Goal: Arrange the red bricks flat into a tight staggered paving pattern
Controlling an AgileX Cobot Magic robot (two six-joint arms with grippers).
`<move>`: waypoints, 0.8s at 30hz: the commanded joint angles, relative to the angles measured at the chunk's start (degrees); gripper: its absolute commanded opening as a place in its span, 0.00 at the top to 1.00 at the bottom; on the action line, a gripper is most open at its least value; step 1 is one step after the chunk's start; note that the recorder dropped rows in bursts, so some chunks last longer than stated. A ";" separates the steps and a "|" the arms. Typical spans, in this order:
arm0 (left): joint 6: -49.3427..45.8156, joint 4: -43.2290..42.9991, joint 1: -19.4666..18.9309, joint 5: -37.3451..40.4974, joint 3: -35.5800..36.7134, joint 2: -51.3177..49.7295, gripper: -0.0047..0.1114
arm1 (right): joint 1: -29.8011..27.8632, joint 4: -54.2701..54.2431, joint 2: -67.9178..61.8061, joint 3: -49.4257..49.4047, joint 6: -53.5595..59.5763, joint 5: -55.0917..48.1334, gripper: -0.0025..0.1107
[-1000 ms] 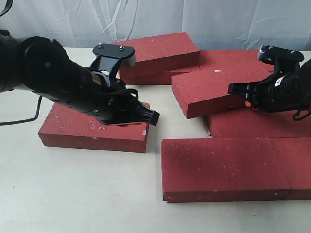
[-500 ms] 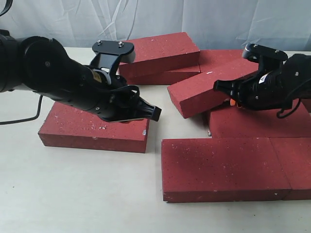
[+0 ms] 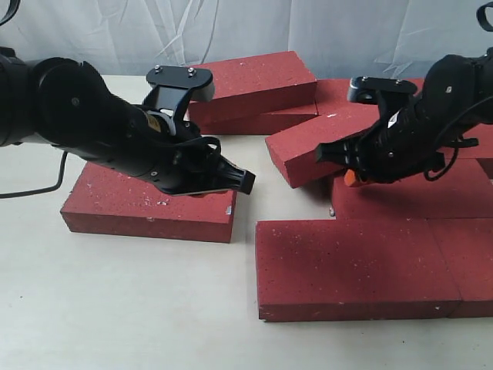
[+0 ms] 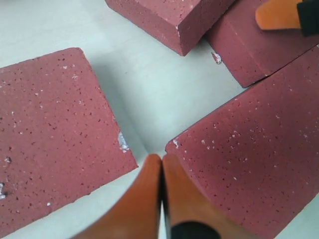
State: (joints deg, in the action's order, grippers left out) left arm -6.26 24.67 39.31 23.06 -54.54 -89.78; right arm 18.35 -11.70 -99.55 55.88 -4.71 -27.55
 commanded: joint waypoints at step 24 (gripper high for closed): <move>-0.17 0.38 0.21 0.00 -0.28 0.01 0.96 | 7.38 -12.17 -6.28 0.51 1.57 17.72 0.99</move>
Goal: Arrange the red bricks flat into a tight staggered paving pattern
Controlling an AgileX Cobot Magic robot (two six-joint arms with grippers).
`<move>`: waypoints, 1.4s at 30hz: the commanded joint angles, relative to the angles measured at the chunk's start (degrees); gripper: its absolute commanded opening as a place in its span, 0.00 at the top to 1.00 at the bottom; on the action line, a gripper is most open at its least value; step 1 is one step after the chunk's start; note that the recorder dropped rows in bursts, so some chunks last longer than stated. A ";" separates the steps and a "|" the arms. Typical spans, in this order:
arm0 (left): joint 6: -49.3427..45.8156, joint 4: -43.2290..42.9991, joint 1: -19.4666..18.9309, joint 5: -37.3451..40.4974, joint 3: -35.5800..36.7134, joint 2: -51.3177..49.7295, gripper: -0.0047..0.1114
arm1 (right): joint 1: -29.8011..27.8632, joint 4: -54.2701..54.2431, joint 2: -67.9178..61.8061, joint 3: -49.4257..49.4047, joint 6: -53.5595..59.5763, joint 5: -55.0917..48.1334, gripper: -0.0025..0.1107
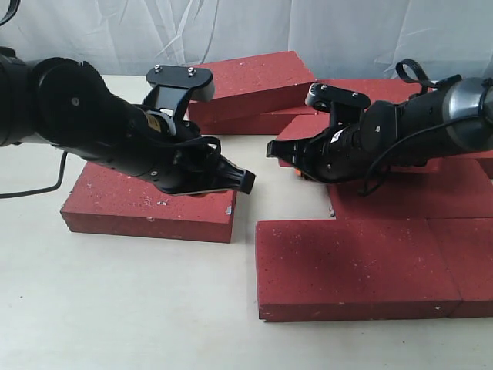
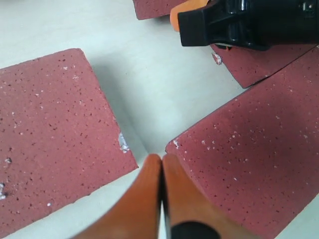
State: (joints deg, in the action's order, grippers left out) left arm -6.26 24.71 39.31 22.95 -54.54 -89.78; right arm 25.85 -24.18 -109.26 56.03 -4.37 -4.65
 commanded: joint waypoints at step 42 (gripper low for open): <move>-0.17 0.34 0.21 -2.59 -0.28 0.01 0.96 | -9.81 40.56 8.72 0.25 -25.06 -17.31 0.99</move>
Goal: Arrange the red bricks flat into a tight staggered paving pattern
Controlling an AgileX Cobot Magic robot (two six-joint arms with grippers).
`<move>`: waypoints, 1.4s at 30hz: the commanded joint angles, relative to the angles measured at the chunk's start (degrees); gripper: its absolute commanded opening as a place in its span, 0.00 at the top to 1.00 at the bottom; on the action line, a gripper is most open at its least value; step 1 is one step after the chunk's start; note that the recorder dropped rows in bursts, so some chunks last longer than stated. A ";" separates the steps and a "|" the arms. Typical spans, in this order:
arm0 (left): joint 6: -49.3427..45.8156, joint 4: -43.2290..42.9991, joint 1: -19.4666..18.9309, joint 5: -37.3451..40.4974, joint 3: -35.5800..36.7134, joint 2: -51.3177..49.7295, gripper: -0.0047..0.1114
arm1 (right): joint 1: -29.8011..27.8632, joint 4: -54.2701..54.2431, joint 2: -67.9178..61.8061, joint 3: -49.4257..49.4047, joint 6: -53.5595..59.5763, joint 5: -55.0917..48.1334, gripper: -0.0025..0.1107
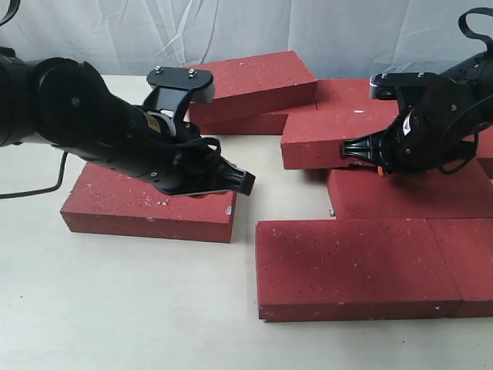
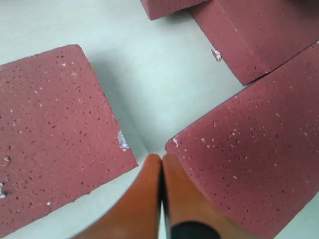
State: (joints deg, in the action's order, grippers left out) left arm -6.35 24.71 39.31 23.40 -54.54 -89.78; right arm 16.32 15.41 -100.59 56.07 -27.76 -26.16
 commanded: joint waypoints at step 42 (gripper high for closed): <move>-0.01 -3.51 -14.72 6.83 -14.91 -4.41 0.96 | -0.70 12.55 13.98 9.36 -2.93 -11.76 0.99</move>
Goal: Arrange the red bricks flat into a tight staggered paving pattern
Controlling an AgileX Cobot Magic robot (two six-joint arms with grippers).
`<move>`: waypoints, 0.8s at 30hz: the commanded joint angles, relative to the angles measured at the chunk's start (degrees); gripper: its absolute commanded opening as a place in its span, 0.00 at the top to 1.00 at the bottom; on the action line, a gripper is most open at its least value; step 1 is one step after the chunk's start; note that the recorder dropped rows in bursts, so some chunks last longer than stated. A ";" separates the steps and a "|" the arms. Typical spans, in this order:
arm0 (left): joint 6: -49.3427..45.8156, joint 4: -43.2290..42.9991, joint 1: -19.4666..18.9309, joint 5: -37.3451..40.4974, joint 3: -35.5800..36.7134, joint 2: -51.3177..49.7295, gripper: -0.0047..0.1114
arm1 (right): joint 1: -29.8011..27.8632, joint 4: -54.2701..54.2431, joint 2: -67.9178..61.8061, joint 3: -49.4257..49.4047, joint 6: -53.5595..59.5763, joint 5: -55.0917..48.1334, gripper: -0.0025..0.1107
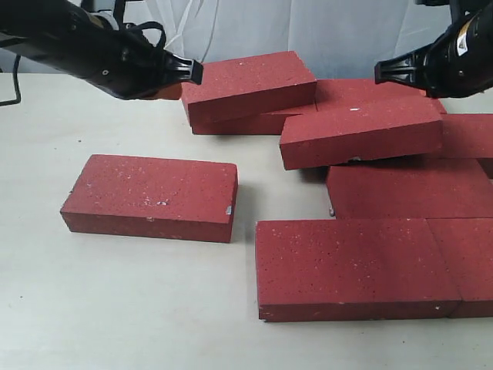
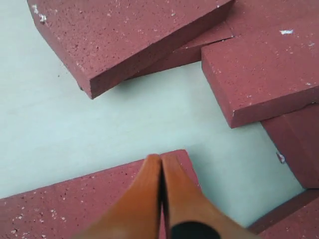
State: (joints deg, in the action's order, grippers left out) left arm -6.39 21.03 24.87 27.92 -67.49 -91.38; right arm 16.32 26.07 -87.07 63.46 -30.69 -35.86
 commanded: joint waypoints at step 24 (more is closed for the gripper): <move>0.08 5.51 -0.28 13.44 -22.38 -22.27 0.96 | -18.34 -14.54 -0.46 8.85 10.92 -6.12 0.99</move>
State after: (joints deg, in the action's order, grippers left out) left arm -6.39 24.53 24.74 41.24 -88.10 -112.04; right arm -0.79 13.23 -87.07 71.96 -22.17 -41.31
